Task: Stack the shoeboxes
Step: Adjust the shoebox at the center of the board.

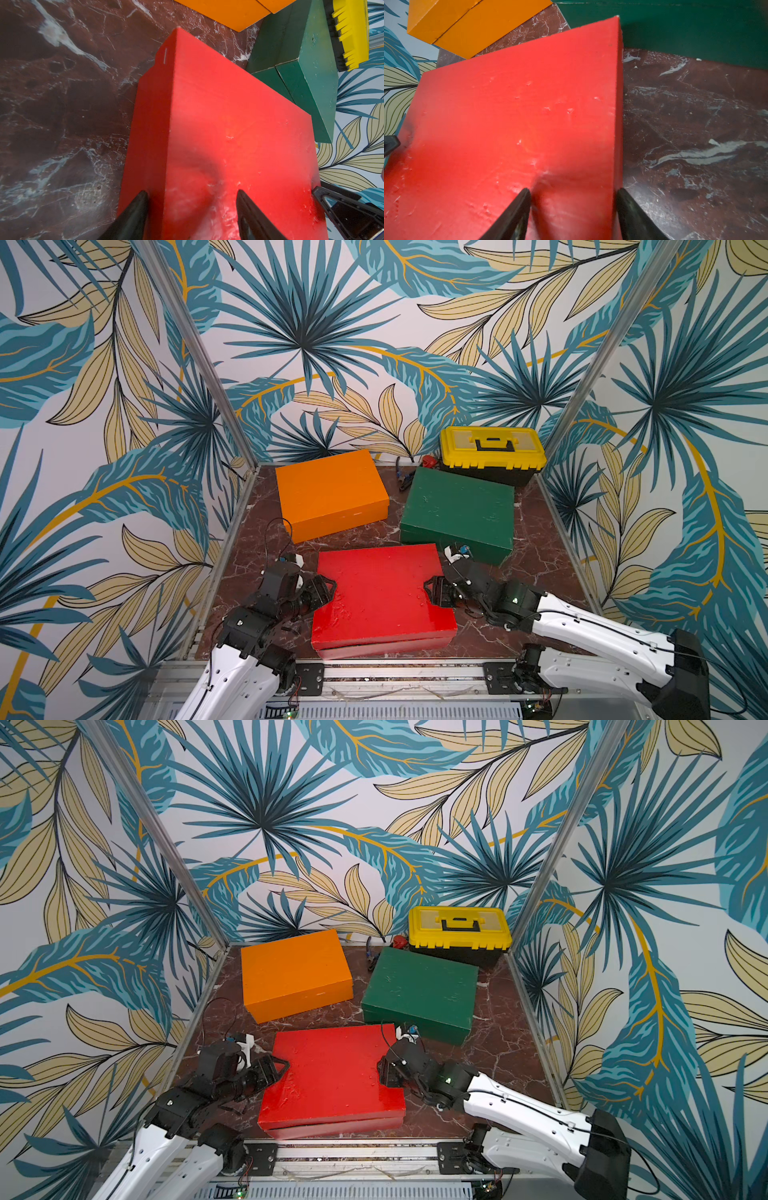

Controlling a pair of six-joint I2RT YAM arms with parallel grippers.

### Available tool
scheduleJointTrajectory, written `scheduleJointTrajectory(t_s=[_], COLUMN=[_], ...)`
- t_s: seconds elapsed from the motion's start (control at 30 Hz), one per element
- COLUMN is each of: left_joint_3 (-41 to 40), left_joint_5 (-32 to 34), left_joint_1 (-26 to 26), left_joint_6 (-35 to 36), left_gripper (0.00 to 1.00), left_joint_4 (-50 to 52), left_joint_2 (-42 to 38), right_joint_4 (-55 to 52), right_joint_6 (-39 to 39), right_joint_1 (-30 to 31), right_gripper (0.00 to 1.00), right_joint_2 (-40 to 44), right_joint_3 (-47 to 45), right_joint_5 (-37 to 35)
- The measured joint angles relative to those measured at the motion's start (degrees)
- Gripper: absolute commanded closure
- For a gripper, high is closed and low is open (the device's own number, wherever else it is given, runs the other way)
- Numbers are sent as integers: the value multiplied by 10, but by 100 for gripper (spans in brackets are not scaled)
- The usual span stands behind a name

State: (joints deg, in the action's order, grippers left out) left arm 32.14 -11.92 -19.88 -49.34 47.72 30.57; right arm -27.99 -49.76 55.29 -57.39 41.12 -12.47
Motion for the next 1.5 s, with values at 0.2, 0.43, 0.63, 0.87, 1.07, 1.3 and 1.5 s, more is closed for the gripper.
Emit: scheduleJointTrajectory(t_s=[0.2, 0.43, 0.63, 0.87, 1.07, 1.3, 1.5], left_joint_3=[-11, -12, -11, 38, 173, 315, 381], left_joint_5=[-11, -2, 8, 48, 71, 75, 66], left_joint_1=[-12, -17, -19, -21, -21, -21, -22], left_joint_6=[-10, -14, -9, 10, 40, 94, 128], left_gripper=[32, 28, 16, 1, 1, 1, 1], left_joint_4=[-8, -10, -35, -36, -33, -42, -45], left_joint_2=[-16, -4, 57, 116, 224, 400, 507], right_joint_4=[-5, 15, -11, -110, -127, -126, -89], right_joint_6=[-7, -6, 1, 7, 5, 0, -10], right_joint_1=[3, 3, 7, 12, 53, 159, 273], right_gripper=[32, 20, 11, 34, 42, 43, 48], right_joint_2=[42, 0, 16, 176, 176, 163, 98], right_joint_3=[-20, -16, 1, 33, 30, 30, 37], right_joint_5=[-1, -6, -32, -81, -56, -55, -96])
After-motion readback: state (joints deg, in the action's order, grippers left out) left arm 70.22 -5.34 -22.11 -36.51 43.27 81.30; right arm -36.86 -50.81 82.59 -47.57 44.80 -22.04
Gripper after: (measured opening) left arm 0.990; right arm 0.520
